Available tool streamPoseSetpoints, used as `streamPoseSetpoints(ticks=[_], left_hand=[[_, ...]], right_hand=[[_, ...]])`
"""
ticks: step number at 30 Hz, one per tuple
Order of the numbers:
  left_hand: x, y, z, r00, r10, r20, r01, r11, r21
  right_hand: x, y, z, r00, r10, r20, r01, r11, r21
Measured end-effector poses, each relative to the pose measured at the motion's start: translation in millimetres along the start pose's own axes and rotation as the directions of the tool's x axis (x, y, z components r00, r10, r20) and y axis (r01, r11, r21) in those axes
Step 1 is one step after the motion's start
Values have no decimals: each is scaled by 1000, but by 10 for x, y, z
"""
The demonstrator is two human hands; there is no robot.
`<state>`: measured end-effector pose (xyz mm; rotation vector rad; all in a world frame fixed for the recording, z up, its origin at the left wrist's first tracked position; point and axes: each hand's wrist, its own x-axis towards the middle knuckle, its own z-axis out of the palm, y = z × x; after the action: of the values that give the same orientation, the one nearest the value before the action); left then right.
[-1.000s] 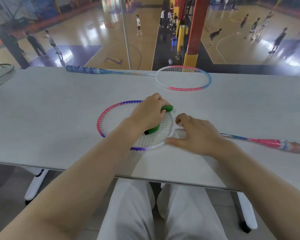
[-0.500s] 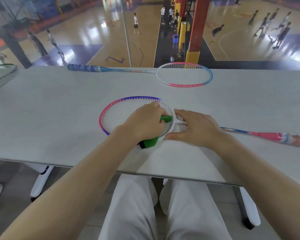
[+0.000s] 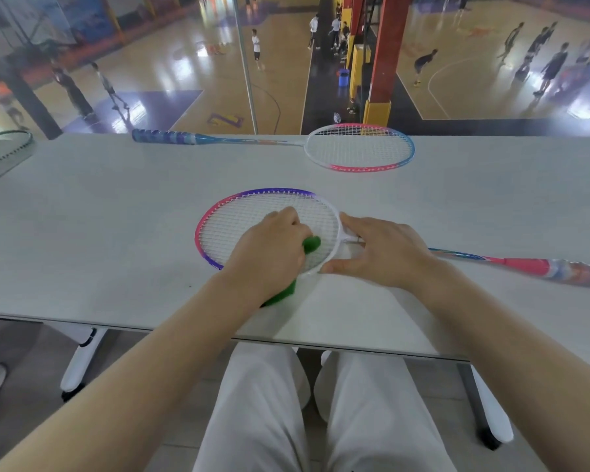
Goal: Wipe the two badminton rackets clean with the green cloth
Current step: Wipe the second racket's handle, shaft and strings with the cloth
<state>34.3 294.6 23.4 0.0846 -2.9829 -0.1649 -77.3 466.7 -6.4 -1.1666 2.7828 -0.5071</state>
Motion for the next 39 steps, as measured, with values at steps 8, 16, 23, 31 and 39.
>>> streamPoseSetpoints(ticks=[8,16,23,31,39], left_hand=[[944,-100,148,995,-72,-71,82,986,144],[953,-150,185,993,-97,-60,101,992,77],[319,-209,-25,998,-25,51,31,993,-117],[-345,-284,-62,995,20,101,3,974,-227],[43,-339,52,998,-53,-18,49,986,-157]], right_hand=[[13,34,11,999,39,11,-38,999,-13],[10,-20,-30,998,61,9,-61,998,19],[21,-45,-31,998,68,7,-68,998,3],[27,-47,-40,996,81,26,-80,996,-38],[20,-60,-58,996,82,36,-81,996,-35]])
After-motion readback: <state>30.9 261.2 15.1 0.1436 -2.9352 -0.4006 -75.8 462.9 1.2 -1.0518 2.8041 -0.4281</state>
